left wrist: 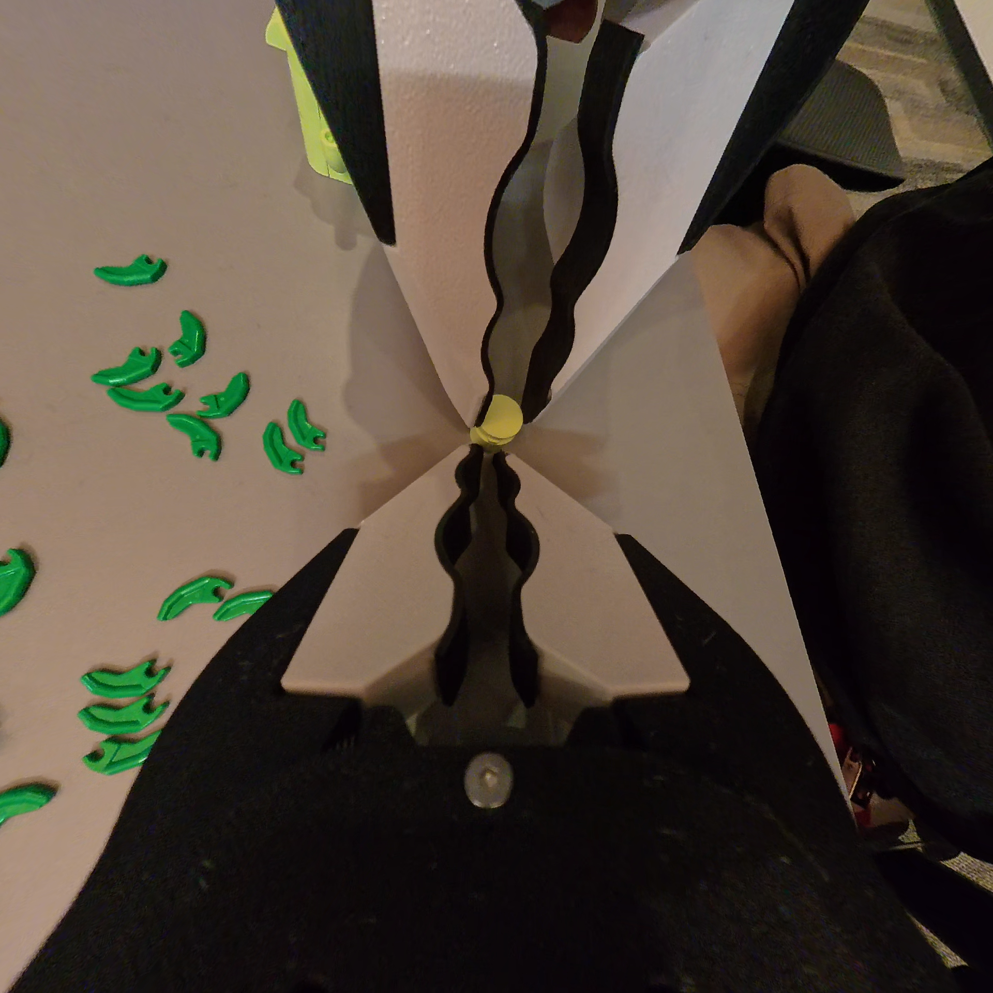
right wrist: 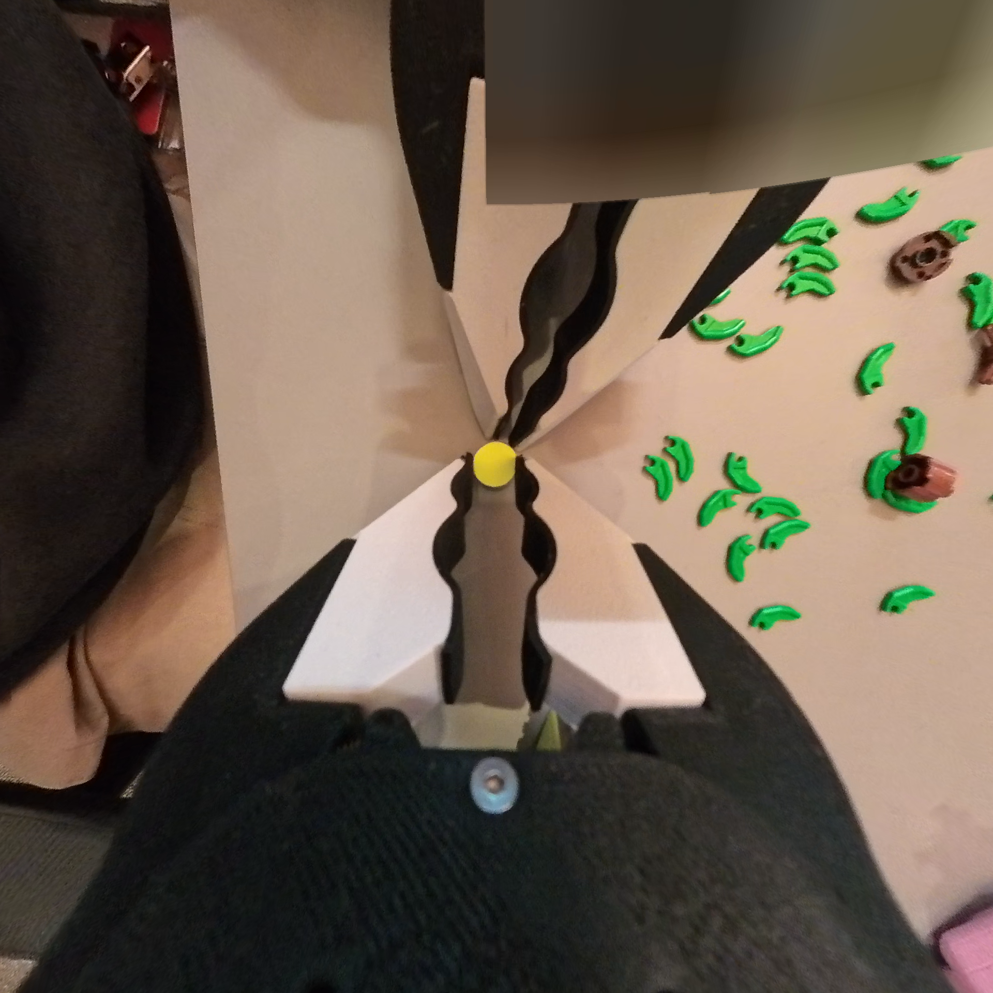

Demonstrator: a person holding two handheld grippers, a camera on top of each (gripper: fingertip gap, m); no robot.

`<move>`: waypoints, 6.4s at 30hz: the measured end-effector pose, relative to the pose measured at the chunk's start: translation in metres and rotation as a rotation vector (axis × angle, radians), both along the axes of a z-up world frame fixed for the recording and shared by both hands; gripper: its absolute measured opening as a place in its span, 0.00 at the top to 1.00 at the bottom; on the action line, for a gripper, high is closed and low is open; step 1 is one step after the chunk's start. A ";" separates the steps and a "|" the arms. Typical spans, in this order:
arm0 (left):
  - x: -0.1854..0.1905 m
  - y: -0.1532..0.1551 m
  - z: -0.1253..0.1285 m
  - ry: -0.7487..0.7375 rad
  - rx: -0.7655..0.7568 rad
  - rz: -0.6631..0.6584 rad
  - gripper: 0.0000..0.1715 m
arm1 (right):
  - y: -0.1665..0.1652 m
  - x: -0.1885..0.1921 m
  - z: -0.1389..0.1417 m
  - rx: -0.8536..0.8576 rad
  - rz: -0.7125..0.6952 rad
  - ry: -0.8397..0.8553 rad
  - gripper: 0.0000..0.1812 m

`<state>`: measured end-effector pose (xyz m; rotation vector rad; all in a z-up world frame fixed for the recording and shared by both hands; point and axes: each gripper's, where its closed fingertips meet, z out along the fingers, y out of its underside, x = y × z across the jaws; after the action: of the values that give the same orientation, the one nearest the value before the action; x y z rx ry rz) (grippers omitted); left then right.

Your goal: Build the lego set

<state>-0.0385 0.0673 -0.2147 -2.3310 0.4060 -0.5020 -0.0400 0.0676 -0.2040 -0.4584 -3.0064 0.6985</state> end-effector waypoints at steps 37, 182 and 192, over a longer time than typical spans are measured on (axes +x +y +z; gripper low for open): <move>0.000 0.000 0.000 -0.003 -0.002 0.001 0.97 | 0.002 -0.002 0.005 0.014 -0.467 0.040 0.92; 0.316 0.069 -0.095 -0.169 -0.008 0.452 0.97 | 0.332 0.665 -0.542 -0.011 -1.985 -0.373 0.76; 0.292 0.117 -0.151 -0.264 -0.188 0.451 0.95 | 0.373 0.625 -0.647 -0.012 -1.968 -0.550 0.76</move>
<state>0.2533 0.1846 -0.3662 -2.3900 -0.2981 -0.6306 0.5849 0.4406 -0.8508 -2.9500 -1.2304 0.2536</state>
